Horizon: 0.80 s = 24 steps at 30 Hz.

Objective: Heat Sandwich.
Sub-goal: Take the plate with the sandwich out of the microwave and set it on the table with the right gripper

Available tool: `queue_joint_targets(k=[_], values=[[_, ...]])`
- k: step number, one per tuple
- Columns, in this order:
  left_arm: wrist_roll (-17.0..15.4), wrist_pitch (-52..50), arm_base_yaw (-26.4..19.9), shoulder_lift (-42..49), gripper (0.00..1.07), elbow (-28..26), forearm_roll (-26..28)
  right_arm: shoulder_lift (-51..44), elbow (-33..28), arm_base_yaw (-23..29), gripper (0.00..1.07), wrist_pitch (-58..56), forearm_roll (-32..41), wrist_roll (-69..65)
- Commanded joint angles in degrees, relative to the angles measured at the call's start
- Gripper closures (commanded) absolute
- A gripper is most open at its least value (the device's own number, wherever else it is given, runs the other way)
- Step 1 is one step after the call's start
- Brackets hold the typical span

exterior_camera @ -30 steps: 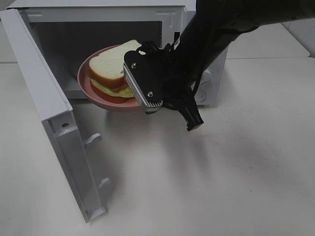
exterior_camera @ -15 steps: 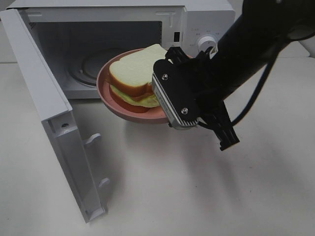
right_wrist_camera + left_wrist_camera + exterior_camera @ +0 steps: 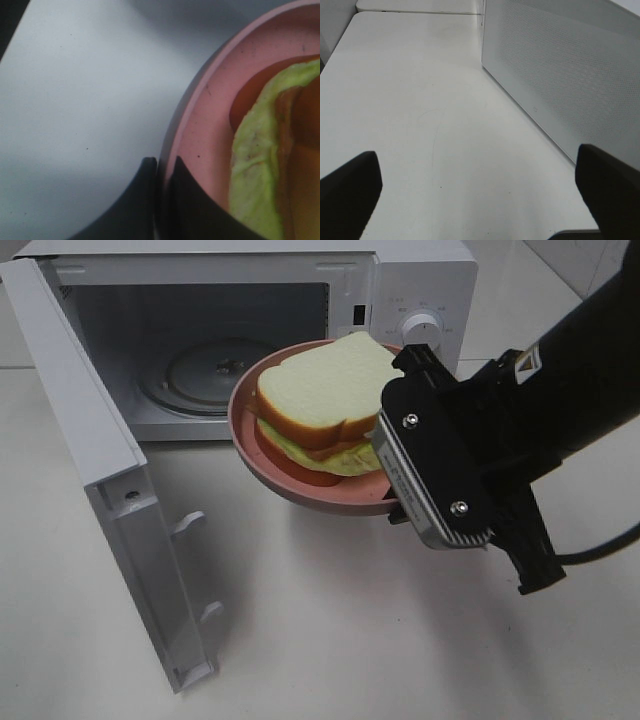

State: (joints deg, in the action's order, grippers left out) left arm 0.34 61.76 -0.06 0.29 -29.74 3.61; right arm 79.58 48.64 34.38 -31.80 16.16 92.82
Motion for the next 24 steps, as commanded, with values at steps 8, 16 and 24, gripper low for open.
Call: queue_joint_targets(k=[8,16,24], values=[[-0.34,-0.17,-0.11,0.29,0.09,0.23,0.06,-8.19,-5.79,-0.06,1.07,2.06,-0.11,-1.43],[-0.34,-0.17,-0.11,0.29,0.09,0.23,0.06,-15.01,-9.68,-0.06,1.07,0.80,-1.15,-4.18],[-0.34,-0.17,-0.11,0.29,0.09,0.23,0.06,-20.57,-11.69,-0.06,1.07,-1.78,-4.35,-7.68]])
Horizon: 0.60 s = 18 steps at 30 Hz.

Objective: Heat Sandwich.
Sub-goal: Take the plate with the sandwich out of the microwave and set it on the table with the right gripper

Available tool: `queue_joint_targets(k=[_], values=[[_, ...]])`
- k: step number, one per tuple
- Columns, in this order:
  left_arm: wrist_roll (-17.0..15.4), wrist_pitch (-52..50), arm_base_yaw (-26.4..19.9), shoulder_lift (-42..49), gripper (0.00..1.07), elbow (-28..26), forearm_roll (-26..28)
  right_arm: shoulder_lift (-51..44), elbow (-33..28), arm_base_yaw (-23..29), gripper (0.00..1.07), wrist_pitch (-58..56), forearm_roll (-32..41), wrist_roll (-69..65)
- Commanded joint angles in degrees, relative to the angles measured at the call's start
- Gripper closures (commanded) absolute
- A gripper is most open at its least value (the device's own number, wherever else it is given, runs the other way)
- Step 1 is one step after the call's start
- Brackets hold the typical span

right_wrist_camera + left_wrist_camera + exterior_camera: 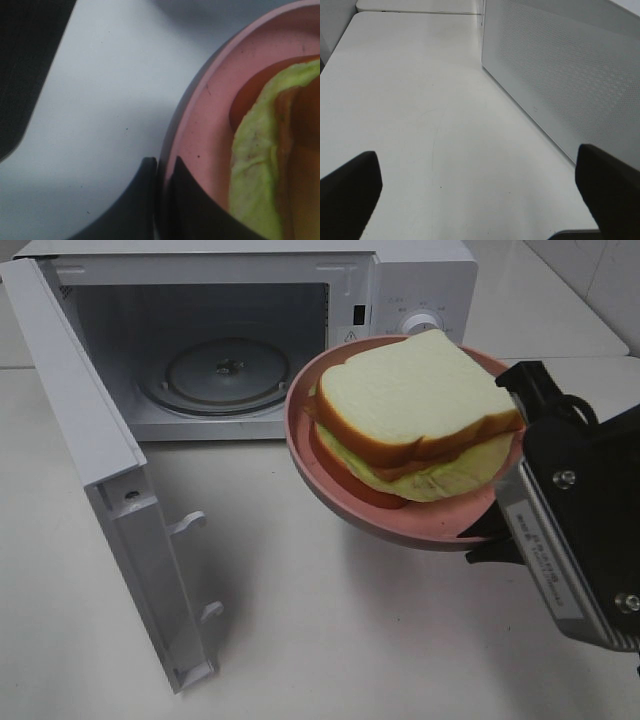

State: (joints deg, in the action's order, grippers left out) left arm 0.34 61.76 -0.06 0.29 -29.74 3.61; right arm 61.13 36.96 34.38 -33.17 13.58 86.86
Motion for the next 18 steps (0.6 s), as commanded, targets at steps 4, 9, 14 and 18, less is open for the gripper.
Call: queue_joint_targets(k=[4,9,14,18], values=[[-0.34,-0.17,-0.11,0.29,0.09,0.23,0.06,-4.70,0.00,-0.06,1.06,-2.01,-4.01,-5.39],[-0.34,-0.17,-0.11,0.29,0.09,0.23,0.06,-7.22,0.00,-0.06,1.06,-4.30,-6.59,-8.42],[-0.34,-0.17,-0.11,0.29,0.09,0.23,0.06,-9.05,0.00,-0.06,1.06,-4.76,-10.71,-15.01],[-0.34,-0.17,-0.11,0.29,0.09,0.23,0.06,-9.80,0.00,-0.06,1.06,-4.98,-14.55,-20.34]])
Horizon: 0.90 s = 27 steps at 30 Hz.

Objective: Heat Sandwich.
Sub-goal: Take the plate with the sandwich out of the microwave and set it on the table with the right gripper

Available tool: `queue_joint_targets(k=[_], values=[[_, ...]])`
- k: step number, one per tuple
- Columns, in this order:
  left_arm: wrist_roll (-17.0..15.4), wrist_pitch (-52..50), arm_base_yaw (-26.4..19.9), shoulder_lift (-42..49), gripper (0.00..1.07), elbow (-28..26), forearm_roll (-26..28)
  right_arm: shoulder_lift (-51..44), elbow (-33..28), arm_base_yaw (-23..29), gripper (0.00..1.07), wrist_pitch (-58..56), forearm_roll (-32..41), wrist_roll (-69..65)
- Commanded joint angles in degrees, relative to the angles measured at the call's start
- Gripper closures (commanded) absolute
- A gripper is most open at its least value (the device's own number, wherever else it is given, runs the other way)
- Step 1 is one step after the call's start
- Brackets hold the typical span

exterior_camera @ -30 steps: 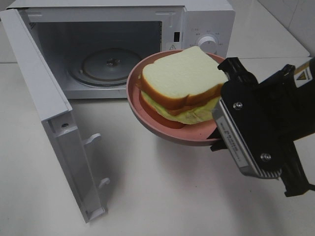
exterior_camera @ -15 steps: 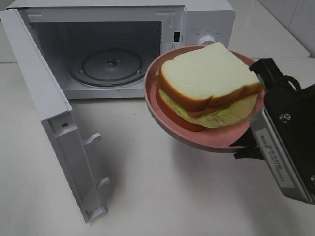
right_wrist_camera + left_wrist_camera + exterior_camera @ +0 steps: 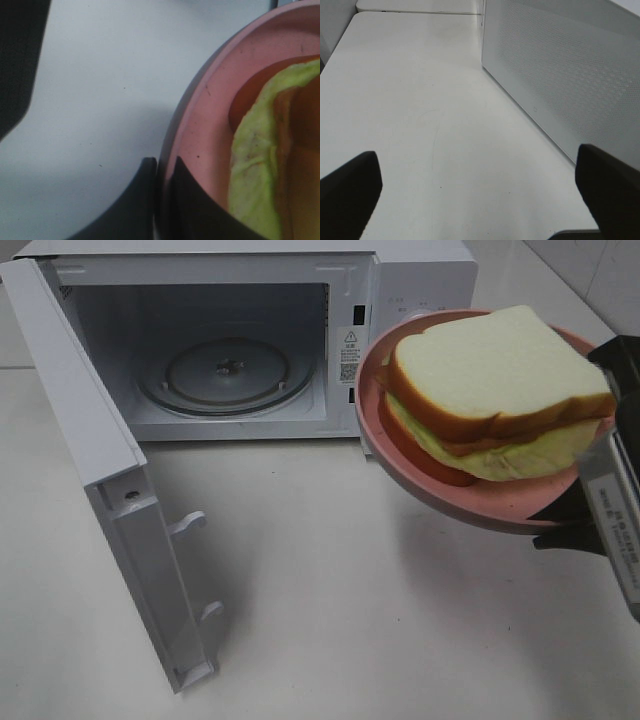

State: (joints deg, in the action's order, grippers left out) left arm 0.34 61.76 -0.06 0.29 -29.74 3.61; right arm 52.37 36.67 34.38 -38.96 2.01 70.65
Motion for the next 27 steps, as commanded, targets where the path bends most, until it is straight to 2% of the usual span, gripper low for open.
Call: queue_joint_targets(k=[1,13,27], values=[[-0.34,-0.17,-0.11,0.29,0.09,0.23,0.06,-1.03,0.29,-0.06,1.06,0.63,-4.24,-5.67],[-0.34,-0.17,-0.11,0.29,0.09,0.23,0.06,-1.03,0.29,-0.06,1.05,-1.38,-16.44,-26.01],[-0.34,-0.17,-0.11,0.29,0.09,0.23,0.06,-1.03,0.29,-0.06,1.05,-6.30,-22.69,-44.46]])
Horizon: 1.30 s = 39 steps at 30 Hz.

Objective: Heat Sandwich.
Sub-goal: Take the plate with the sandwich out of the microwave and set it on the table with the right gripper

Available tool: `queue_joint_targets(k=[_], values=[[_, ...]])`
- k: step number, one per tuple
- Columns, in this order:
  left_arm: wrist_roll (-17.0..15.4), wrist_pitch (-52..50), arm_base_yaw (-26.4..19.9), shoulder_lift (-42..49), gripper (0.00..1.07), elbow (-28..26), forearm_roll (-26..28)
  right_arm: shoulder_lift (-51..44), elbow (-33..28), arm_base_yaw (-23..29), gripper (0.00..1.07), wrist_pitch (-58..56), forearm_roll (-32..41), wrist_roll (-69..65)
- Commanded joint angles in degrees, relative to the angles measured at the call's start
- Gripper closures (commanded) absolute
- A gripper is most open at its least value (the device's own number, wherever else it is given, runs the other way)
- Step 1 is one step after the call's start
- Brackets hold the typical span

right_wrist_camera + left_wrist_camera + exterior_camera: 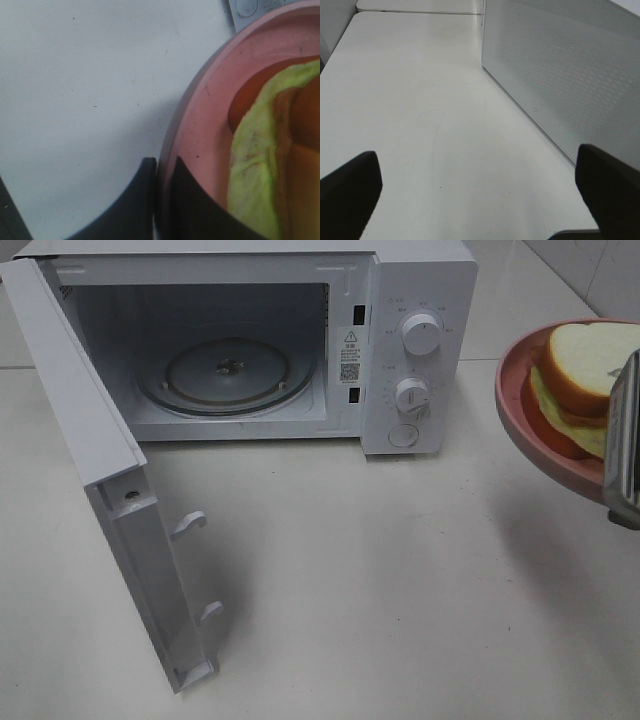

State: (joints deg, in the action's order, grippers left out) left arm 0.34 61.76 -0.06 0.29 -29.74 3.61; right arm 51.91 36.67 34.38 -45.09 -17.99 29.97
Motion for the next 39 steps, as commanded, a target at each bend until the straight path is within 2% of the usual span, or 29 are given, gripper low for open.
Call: queue_joint_targets(k=[1,17,30,39], values=[[-0.34,-0.17,-0.11,0.29,0.09,0.23,0.06,-0.57,0.29,-0.06,1.05,-0.17,-2.69,-3.78],[-0.34,-0.17,-0.11,0.29,0.09,0.23,0.06,-0.52,0.29,-0.06,1.05,-5.61,-10.26,-25.67],[-0.34,-0.17,-0.11,0.29,0.09,0.23,0.06,-0.06,0.29,-0.06,1.05,-6.02,-11.06,-38.39],[-0.34,-0.17,-0.11,0.29,0.09,0.23,0.06,5.10,0.29,-0.06,1.05,-6.76,-13.29,-51.17]])
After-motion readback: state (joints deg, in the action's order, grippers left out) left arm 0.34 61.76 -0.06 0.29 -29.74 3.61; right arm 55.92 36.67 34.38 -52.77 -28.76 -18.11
